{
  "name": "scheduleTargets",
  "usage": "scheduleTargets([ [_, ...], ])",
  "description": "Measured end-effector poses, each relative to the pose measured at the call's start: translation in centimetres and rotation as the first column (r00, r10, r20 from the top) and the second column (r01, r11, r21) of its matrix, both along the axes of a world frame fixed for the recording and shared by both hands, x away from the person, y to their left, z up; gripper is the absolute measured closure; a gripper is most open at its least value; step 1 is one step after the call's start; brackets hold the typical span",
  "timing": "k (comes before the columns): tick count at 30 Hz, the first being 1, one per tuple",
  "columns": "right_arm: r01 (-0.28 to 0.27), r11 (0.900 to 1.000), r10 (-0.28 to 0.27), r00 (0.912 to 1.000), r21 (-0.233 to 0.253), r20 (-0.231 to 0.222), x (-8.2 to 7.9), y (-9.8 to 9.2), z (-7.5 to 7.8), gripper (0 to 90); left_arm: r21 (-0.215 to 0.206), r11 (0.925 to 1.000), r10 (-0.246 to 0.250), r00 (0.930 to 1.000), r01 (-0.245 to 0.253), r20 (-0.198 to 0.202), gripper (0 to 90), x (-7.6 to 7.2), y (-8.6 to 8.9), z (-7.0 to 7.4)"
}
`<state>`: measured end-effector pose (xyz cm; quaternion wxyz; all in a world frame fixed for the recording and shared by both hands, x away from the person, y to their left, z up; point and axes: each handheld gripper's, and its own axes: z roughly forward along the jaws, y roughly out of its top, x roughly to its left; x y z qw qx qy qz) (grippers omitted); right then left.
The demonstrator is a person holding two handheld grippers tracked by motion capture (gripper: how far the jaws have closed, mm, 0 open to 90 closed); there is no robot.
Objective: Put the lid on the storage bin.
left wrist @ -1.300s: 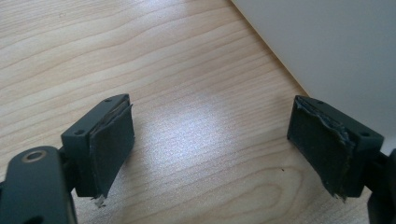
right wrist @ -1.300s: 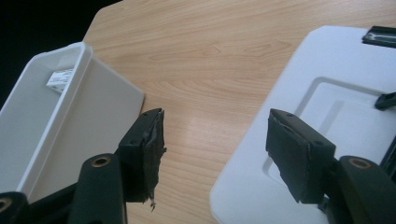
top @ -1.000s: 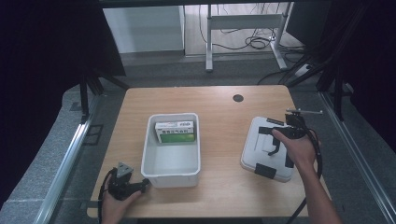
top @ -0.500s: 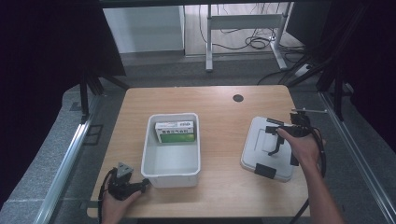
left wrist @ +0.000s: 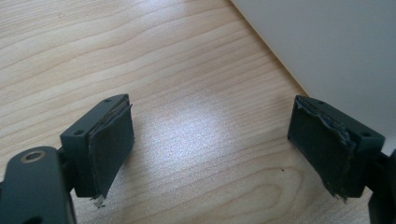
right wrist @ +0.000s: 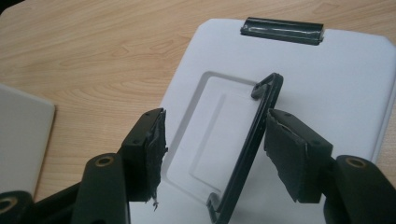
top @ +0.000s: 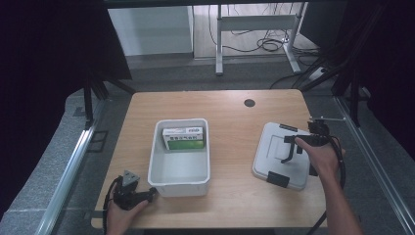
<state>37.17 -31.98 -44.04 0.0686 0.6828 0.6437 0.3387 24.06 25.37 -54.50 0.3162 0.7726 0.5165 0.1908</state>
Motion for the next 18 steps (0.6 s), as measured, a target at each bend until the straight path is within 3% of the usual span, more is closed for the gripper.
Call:
scheduleTargets([
  [10,0.017,0.999,-0.018,0.9993,-0.028,-0.033,0.5,-0.4,-0.8,40.9,0.0,1.0,0.0,1.0,0.0,0.0,14.3,0.0,0.0,0.0],
  [18,0.025,0.999,-0.028,0.9967,-0.037,-0.077,1.0,-0.7,-1.8,47.5,0.0,1.0,0.0,1.0,0.0,0.0,14.3,0.0,0.0,0.0],
])
